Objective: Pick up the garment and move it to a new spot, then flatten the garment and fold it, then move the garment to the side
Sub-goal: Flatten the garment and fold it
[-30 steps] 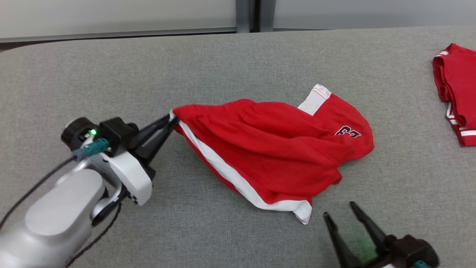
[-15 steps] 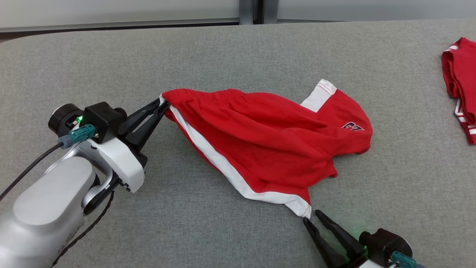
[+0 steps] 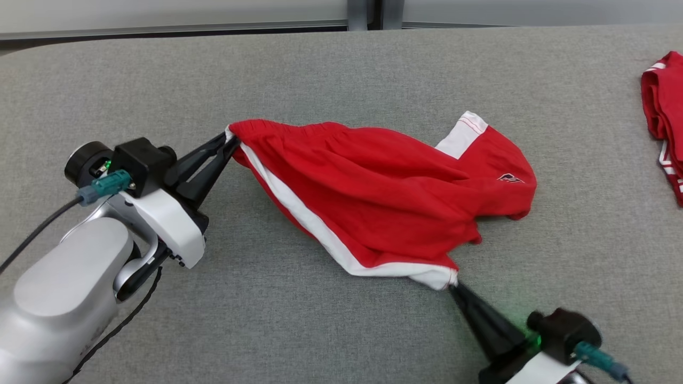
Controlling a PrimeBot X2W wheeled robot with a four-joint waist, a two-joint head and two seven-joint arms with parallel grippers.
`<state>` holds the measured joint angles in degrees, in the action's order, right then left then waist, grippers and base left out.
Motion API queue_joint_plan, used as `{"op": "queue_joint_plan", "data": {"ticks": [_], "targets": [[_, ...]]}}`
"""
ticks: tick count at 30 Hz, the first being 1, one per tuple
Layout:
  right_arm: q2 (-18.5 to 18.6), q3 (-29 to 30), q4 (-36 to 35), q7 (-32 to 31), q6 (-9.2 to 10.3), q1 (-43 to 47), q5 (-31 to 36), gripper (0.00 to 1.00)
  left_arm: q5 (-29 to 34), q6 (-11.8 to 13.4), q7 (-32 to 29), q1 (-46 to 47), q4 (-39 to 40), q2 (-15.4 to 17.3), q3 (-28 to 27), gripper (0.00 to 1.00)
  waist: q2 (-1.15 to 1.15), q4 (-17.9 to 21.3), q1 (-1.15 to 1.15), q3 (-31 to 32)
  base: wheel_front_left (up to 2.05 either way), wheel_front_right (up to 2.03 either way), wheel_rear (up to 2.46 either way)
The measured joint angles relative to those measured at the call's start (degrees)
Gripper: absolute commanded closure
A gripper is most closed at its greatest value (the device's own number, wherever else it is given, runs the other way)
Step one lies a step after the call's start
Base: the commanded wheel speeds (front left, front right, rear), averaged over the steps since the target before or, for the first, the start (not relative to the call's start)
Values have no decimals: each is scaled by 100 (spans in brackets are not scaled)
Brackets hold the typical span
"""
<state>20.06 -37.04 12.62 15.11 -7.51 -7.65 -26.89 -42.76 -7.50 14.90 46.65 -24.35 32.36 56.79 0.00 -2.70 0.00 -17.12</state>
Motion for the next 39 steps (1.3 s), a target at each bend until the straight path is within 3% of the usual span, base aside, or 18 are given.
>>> {"op": "queue_joint_plan", "data": {"ticks": [7, 11, 15, 21, 26, 30, 35, 39], "targets": [[203, 1434, -1003, 0, 0, 80, 229, 100, -734, 0, -8, 27, 584, 33, -197, 100, 0, 152, 0, 95, 0, 0, 0], [760, 2085, -1532, 0, 0, -126, 353, 100, -1193, 0, -231, 404, 964, 186, -334, 100, 0, 286, 0, 147, 0, 0, 0], [1449, 2438, -1646, 1, 0, -928, 376, 100, -1607, 0, -668, 1022, 1154, 159, -465, 100, 0, 411, 0, 86, 0, 0, 0], [2119, 2098, -915, -48, -1, -3039, 463, 100, -1889, 0, -1040, 2461, 579, -236, -711, 100, 0, 540, 0, -263, 0, 0, 0], [2036, 1616, -31, -103, -4, -5079, 605, 100, -1530, 0, -794, 3659, -298, -680, -716, 100, 0, 708, 0, -669, 0, 0, 0], [1898, 1536, 645, -46, -4, -6192, 914, 100, -1201, 0, -291, 4457, -867, -993, -673, 100, 0, 848, 0, -975, 0, 0, 0], [1928, 1422, 837, -16, -4, -6621, 1169, 100, -1129, 0, -15, 4667, -1098, -1211, -786, 100, 0, 892, 0, -1163, 0, 0, 0], [2112, 1206, 545, -14, -4, -6099, 1118, 100, -1241, 0, 9, 4005, -604, -1143, -704, 100, 0, 791, 0, -1080, 0, 0, 0]]}}
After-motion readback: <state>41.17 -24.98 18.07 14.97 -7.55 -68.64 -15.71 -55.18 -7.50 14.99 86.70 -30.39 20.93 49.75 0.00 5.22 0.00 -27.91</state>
